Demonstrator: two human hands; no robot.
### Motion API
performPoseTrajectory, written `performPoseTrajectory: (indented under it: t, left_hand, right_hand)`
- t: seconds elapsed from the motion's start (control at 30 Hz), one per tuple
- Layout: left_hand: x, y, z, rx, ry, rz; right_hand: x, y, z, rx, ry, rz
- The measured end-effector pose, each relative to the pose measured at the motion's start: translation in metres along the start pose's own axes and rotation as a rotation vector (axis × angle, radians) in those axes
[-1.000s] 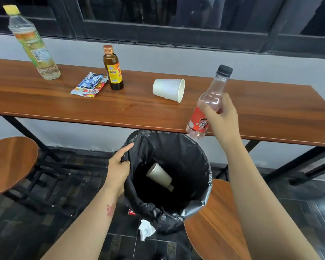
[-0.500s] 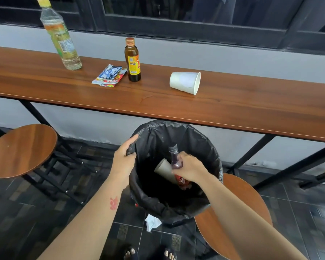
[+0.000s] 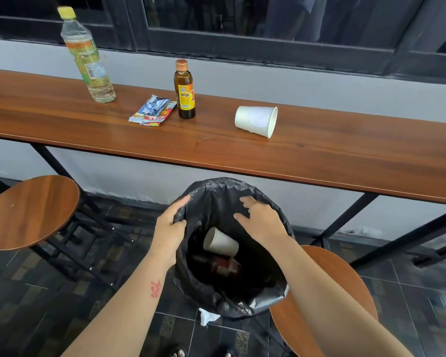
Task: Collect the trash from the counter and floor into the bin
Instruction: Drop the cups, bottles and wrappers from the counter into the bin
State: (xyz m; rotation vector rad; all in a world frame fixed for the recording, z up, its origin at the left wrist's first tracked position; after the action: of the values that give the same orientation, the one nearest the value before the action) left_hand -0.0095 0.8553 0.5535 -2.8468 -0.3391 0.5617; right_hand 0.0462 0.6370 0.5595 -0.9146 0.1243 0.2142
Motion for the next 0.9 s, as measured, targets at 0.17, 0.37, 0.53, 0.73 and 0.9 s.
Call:
performPoseTrajectory:
  t: [0.17, 0.37, 0.53, 0.73, 0.9]
  left_hand:
    - [0.006, -0.005, 0.007, -0.035, -0.038, -0.037]
    - [0.009, -0.008, 0.005, -0.045, -0.024, -0.054]
    - [0.017, -0.013, 0.007, -0.044, -0.024, -0.06]
    - [0.033, -0.018, 0.014, -0.011, -0.032, -0.075]
    - [0.034, -0.024, 0.01, -0.044, -0.043, -0.1]
  right_hand:
    - [-0.032, -0.099, 0.053, 0.207, -0.343, -0.565]
    - [0.023, -0.159, 0.052, 0.126, -0.281, -0.728]
    - [0.088, -0.158, 0.03, 0.179, -0.091, -0.545]
    - [0.129, -0.156, 0.028, 0.256, -0.063, -0.409]
    - [0.119, -0.152, 0.037, 0.376, -0.129, -0.47]
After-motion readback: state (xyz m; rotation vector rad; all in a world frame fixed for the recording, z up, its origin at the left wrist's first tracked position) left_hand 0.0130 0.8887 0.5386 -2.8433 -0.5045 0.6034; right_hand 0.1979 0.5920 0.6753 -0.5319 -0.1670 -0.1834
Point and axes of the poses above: each hand's wrist, its own x-axis towards the middle knuckle, its own y-axis out of the palm, z = x × y, the point moved 9 cm from there along x, towards the middle knuckle, and after that the axes turned 9 degrees about x, right-handed, at the moved point
